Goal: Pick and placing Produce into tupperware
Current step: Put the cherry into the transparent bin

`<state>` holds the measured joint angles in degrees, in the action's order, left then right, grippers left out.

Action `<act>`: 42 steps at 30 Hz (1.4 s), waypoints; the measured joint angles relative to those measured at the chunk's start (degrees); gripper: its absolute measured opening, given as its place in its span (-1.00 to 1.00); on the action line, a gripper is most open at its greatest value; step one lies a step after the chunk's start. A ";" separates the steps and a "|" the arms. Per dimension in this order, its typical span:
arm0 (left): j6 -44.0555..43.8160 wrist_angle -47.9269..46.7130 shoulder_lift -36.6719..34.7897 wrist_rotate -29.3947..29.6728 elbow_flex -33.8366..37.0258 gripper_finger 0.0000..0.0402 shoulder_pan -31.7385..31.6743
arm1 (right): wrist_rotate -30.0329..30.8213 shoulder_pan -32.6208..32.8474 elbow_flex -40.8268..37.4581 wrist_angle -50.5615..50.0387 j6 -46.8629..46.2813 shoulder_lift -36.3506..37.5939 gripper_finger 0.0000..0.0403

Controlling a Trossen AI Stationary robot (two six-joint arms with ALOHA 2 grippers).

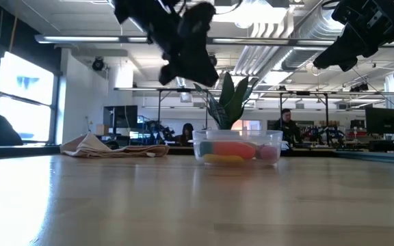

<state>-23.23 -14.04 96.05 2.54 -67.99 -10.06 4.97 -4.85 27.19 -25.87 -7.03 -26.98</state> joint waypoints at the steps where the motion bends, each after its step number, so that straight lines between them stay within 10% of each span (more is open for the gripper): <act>1: 1.07 0.99 1.22 -1.14 0.00 -0.59 -0.49 | 0.00 0.01 -0.01 0.00 0.01 0.00 -0.82; 42: 17.53 3.40 15.35 0.09 -0.45 -0.59 -3.81 | 0.02 -0.01 -0.01 0.00 0.01 0.02 -0.82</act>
<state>-5.70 -10.64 111.40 2.63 -68.44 -13.87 4.99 -4.86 27.18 -25.87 -7.02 -26.96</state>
